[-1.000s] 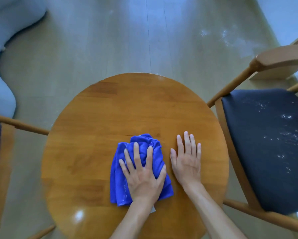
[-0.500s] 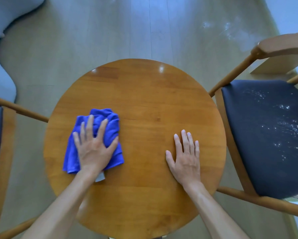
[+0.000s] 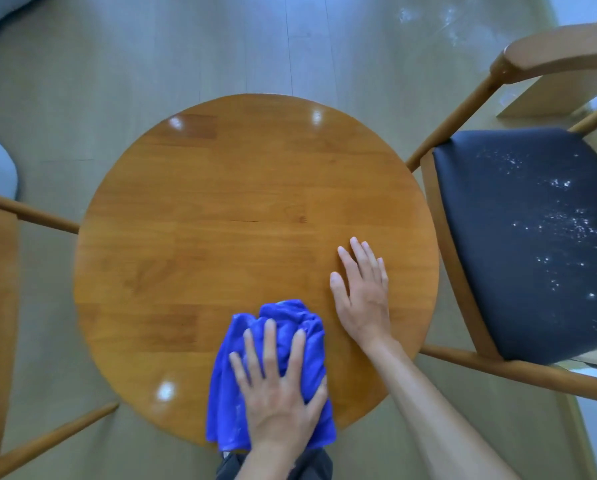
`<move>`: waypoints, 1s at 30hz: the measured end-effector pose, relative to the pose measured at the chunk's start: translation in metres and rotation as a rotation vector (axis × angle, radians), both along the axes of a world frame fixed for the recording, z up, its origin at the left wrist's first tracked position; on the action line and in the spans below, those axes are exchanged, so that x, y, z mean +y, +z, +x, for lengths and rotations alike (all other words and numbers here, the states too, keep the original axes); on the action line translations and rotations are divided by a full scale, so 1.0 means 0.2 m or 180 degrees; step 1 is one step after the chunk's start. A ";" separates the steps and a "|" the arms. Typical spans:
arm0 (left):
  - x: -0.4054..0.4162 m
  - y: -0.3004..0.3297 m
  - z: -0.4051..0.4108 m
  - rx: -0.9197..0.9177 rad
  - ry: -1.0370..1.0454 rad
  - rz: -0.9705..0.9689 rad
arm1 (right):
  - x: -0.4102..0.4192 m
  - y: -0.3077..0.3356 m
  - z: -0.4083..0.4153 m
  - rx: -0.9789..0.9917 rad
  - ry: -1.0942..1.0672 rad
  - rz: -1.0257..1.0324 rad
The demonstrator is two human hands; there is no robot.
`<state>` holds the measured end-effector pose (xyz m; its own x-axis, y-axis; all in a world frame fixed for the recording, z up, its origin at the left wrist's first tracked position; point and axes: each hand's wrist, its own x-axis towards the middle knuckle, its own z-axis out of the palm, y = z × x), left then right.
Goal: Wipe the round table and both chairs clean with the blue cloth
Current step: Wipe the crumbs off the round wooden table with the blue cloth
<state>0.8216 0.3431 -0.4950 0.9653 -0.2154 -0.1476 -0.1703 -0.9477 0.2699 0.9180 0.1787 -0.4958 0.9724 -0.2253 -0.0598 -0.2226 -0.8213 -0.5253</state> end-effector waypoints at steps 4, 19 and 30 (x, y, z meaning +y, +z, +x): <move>-0.39 0.08 0.24 0.0298 0.0245 -0.0308 | -0.09 0.08 -0.04 -0.0180 -0.0636 0.1016; 0.27 0.20 0.47 0.0518 0.1334 -0.1899 | 0.06 0.25 -0.12 0.1377 -0.1596 0.0401; 0.33 0.37 0.61 0.0762 0.0546 -0.1680 | 0.16 0.50 -0.08 0.0845 -0.0827 0.1215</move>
